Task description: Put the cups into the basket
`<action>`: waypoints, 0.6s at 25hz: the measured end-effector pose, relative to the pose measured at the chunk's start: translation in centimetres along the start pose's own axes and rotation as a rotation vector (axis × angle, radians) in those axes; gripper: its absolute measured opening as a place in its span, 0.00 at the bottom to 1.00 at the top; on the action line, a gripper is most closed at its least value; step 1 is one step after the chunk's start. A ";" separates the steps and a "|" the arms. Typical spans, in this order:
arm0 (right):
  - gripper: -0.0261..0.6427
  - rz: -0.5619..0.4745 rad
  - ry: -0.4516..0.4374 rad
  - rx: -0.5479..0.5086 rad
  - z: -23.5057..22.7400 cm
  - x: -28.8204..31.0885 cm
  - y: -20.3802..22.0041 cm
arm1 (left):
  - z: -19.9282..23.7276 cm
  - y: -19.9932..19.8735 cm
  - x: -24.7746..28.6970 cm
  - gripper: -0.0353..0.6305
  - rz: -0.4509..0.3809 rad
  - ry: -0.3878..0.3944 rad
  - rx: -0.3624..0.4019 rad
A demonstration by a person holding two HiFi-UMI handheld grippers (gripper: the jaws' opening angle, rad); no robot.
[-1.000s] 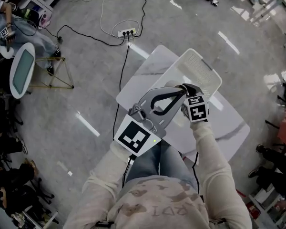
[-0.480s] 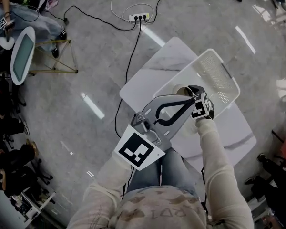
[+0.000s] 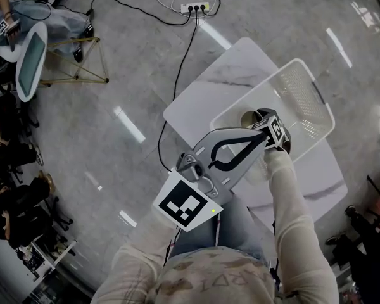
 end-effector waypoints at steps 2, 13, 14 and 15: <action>0.12 0.008 0.001 -0.007 0.3 0.4 0.3 | 0.1 0.3 -0.2 0.05 0.008 -0.008 -0.002; 0.13 0.012 0.003 -0.004 0.7 1.4 0.4 | 0.3 0.7 -1.1 0.05 -0.002 -0.022 -0.015; 0.14 0.002 0.001 -0.002 0.6 1.2 0.4 | 0.2 0.7 -1.1 0.05 -0.001 -0.021 -0.009; 0.14 -0.008 -0.002 0.001 0.6 0.9 0.3 | 0.0 0.6 -1.1 0.05 0.002 -0.020 0.000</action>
Point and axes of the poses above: the fingertips, and each gripper's own axes: x forward along the fingers, z to its left, y out of its underside, the point moved 6 cm from there along -x, backward along the fingers, and after that the axes turned 4 degrees about z, right-handed, at the moved point
